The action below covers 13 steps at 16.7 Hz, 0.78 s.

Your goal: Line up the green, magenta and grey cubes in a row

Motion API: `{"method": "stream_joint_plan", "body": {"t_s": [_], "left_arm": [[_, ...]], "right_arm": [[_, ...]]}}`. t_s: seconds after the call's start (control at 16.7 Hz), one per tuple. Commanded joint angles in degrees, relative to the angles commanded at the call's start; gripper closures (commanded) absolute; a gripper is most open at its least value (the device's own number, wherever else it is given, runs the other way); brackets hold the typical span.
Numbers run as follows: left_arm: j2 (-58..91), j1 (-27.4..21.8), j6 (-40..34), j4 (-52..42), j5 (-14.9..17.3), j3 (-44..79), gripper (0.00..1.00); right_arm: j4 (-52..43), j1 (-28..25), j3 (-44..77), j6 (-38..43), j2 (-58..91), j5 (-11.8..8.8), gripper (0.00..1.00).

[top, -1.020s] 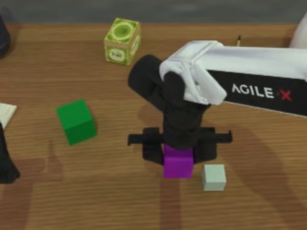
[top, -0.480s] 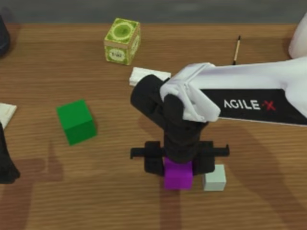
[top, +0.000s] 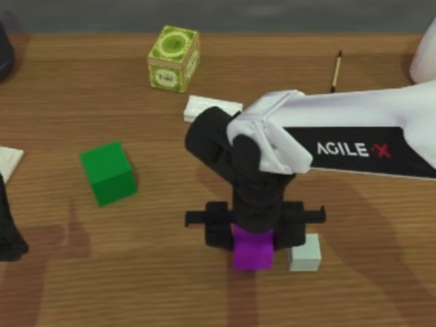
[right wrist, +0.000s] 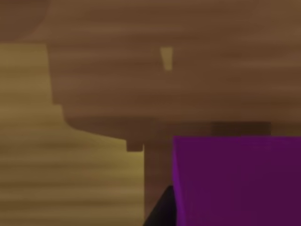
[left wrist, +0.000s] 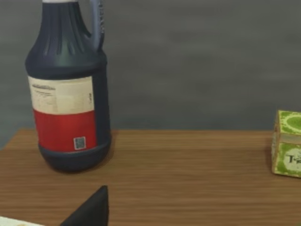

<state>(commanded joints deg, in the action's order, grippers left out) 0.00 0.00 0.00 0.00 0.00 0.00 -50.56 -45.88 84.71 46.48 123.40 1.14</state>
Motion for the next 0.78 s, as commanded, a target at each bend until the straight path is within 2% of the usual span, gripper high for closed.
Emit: {"method": "stream_joint_plan", "body": {"t_s": [0.24, 0.78], "left_arm": [[0.0, 0.0, 0.0, 0.0, 0.0, 0.0, 0.00], [0.0, 0.0, 0.0, 0.0, 0.0, 0.0, 0.00]], "right_arm": [[0.0, 0.0, 0.0, 0.0, 0.0, 0.0, 0.02], [0.0, 0.1, 0.0, 0.0, 0.0, 0.0, 0.00]]}}
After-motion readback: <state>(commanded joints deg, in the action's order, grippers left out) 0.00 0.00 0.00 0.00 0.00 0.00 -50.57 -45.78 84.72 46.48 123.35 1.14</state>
